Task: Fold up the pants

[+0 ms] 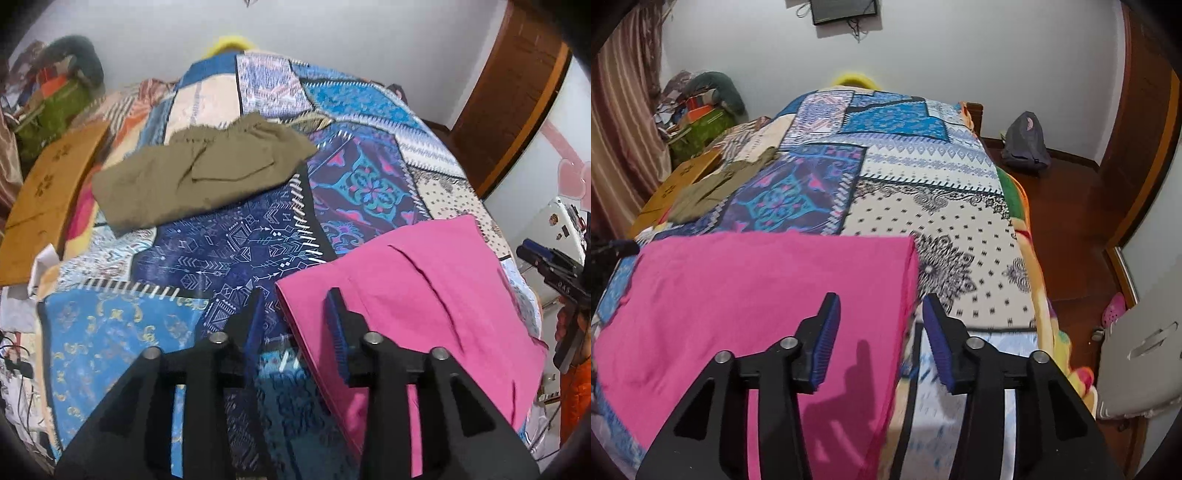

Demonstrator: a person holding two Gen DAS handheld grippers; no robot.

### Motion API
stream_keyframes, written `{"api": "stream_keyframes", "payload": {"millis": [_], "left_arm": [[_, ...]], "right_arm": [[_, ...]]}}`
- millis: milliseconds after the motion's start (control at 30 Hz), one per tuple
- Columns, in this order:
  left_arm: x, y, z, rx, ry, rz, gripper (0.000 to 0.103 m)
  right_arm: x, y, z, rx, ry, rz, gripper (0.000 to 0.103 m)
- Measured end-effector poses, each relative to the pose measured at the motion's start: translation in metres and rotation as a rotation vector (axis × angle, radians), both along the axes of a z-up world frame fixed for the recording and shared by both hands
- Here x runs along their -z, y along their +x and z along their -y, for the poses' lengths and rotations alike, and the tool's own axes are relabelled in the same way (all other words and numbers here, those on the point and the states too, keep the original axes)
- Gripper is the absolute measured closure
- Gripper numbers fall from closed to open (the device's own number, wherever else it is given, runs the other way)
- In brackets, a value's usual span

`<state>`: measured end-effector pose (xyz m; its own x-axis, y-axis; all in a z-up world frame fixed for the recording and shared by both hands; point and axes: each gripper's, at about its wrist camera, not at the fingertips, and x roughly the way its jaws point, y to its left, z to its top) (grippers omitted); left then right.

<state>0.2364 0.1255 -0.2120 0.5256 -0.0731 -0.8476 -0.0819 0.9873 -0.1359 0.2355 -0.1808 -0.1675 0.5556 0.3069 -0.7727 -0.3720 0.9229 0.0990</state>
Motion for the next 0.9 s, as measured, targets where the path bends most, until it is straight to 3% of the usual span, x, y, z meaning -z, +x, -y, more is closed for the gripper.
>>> {"api": "stream_keyframes", "payload": {"millis": [133,333,533,600,633,667,767,900], "left_arm": [[0.016,0.012,-0.001,-0.004,-0.033,-0.023,0.064],[0.037,0.012,0.008,0.028,0.004,-0.041,0.063],[0.041,0.014,0.002,0.028,-0.029,-0.041,0.063],[0.041,0.015,0.0,0.025,-0.044,-0.041,0.065],[0.041,0.015,0.0,0.025,-0.052,-0.038,0.069],[0.041,0.015,0.001,0.032,-0.066,-0.035,0.079],[0.036,0.014,0.01,0.03,0.011,-0.009,0.089],[0.032,0.009,0.017,0.041,0.088,0.015,0.091]], "right_arm": [[0.015,0.028,-0.001,0.009,-0.005,-0.032,0.057],[0.047,0.062,-0.016,-0.042,-0.024,-0.123,0.057],[0.071,0.076,-0.026,-0.081,0.009,-0.192,0.057],[0.071,0.075,-0.028,-0.095,0.017,-0.181,0.066],[0.07,0.074,-0.029,-0.11,0.027,-0.18,0.08],[0.069,0.073,-0.031,-0.108,0.01,-0.169,0.094],[0.069,0.071,-0.036,-0.114,-0.051,-0.125,0.097],[0.068,0.069,-0.033,-0.099,-0.083,-0.091,0.098]]}}
